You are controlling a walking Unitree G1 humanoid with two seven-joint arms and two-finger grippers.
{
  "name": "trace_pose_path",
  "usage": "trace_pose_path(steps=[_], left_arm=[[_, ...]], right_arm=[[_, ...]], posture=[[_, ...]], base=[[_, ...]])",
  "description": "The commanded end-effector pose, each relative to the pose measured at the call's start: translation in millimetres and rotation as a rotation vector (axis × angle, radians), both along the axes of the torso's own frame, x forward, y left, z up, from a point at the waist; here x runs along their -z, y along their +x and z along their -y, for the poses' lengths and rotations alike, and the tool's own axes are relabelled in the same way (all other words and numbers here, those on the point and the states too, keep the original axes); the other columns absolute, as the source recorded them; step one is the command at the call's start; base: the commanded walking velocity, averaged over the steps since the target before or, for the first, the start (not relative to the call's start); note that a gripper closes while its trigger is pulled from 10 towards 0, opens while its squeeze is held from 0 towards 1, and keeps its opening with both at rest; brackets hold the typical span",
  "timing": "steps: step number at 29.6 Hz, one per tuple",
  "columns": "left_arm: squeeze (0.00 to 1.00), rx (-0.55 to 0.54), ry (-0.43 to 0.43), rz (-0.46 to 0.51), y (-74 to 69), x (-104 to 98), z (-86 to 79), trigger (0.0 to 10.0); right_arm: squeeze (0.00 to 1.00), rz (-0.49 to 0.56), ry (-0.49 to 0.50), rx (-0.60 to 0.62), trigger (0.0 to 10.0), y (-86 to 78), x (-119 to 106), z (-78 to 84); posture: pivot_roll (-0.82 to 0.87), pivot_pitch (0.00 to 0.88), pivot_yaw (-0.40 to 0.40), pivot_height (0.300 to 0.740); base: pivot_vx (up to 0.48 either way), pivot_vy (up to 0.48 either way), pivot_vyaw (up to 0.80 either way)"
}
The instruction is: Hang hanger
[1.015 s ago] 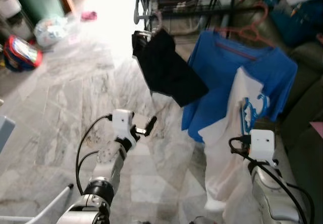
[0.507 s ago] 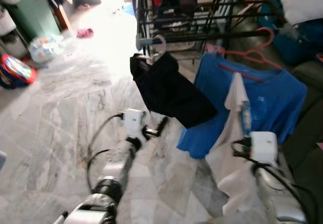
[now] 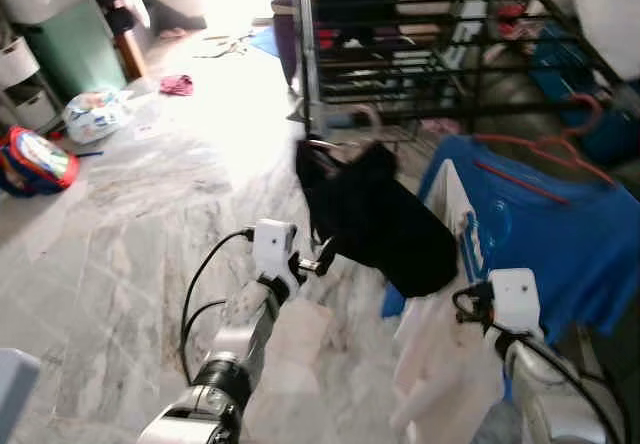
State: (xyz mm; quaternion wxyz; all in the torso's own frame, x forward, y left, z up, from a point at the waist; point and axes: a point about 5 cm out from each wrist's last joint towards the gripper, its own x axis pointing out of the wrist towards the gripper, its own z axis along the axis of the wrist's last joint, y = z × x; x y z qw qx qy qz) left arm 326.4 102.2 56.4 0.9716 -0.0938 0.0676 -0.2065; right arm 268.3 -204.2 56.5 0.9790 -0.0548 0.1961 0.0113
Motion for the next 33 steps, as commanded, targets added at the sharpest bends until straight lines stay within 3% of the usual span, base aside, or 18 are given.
trace_pose_path(steps=[1,11,33], left_arm=[[0.00,0.017,-0.003,-0.001,-1.2,0.1,10.0,10.0],[0.00,0.019,-0.006,-0.008,-1.8,1.3,11.4,10.0],[0.00,0.010,-0.017,-0.012,-2.2,2.0,10.1,10.0]], right_arm=[[0.00,0.021,-0.010,0.035,10.0,1.8,-6.5,10.1],[0.00,0.026,-0.006,0.049,10.0,2.5,-7.1,10.3],[0.00,0.031,-0.007,0.072,10.0,0.2,-9.0,16.4]], posture=[[-0.16,0.079,0.034,0.740],[-0.17,0.089,0.041,0.740],[-0.17,0.101,0.044,0.740]], base=[[0.375,0.000,0.00],[0.408,-0.033,0.00],[0.000,0.000,0.00]])
